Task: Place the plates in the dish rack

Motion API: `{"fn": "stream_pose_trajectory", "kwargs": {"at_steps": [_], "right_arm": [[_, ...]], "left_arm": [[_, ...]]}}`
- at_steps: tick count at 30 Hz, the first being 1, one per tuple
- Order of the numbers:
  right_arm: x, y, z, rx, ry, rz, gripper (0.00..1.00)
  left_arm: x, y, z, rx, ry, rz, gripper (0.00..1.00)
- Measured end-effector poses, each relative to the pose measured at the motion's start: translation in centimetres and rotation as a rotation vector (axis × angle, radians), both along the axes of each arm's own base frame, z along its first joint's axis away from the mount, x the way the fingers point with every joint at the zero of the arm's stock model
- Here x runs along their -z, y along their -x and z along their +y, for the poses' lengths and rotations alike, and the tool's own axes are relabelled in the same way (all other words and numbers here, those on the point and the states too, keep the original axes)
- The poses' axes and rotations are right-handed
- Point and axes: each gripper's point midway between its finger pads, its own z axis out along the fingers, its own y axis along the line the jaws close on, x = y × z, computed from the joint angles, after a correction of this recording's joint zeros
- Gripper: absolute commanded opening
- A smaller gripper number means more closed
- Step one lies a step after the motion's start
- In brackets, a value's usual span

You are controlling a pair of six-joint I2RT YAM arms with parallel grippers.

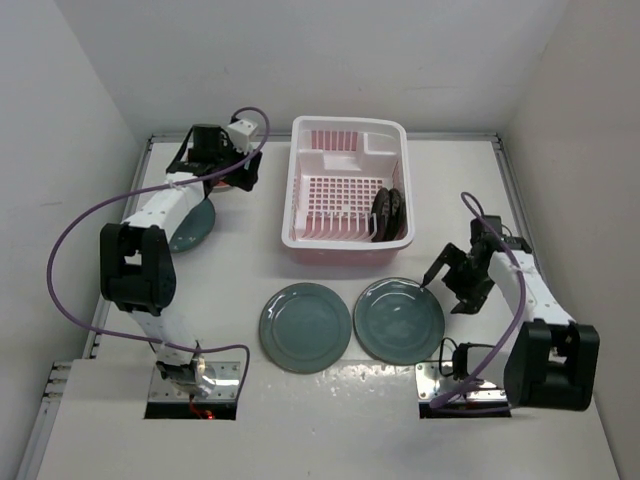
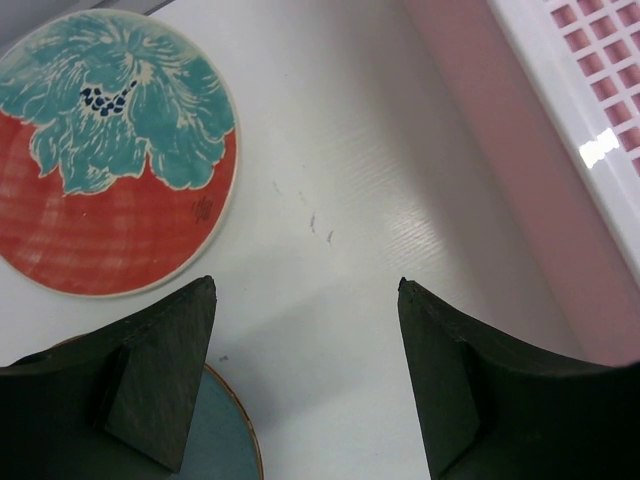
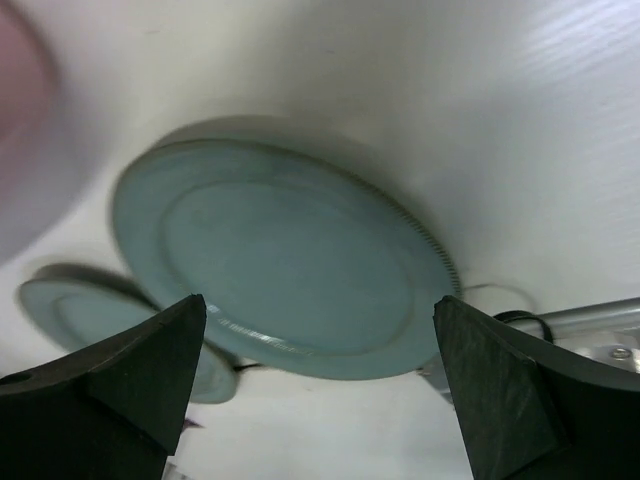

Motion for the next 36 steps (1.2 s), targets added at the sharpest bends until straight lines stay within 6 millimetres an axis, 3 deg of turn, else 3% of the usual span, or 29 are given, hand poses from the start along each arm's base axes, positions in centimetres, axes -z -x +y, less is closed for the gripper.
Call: {"fn": "stream_pose_trajectory", "kwargs": {"at_steps": [8, 14, 15, 16, 19, 24, 30, 34, 36], "right_arm": [[4.6, 3.7, -0.1, -0.093, 0.059, 0.196, 0.93], [6.4, 2.9, 0.0, -0.155, 0.082, 0.204, 0.62], [6.6, 2.6, 0.0, -0.158, 0.079, 0.194, 0.52], [6.8, 2.4, 0.1, -0.161, 0.077, 0.184, 0.45], [6.8, 2.5, 0.7, -0.167, 0.041, 0.172, 0.38], [6.8, 3.2, 1.6, -0.158, -0.007, 0.136, 0.35], [6.7, 3.5, 1.9, -0.158, -0.018, 0.078, 0.17], [6.4, 3.7, 2.2, -0.180, -0.006, 0.034, 0.00], [6.2, 3.8, 2.2, -0.179, -0.005, 0.010, 0.00]], "left_arm": [[-0.4, 0.4, -1.7, 0.042, 0.013, -0.005, 0.78], [-1.6, 0.8, -3.0, 0.063, 0.026, -0.026, 0.78], [-1.8, 0.9, -3.3, 0.067, 0.026, -0.031, 0.78], [-2.0, 1.0, -3.5, 0.072, 0.027, -0.035, 0.78], [-2.5, 1.3, -4.2, 0.087, 0.026, -0.045, 0.78], [-2.6, 1.9, -5.4, 0.115, 0.027, -0.048, 0.78], [-2.3, 2.4, -6.4, 0.156, 0.030, -0.041, 0.78], [-2.3, 2.4, -6.6, 0.163, 0.031, -0.046, 0.78], [-2.1, 2.5, -6.6, 0.165, 0.032, -0.042, 0.78]]}}
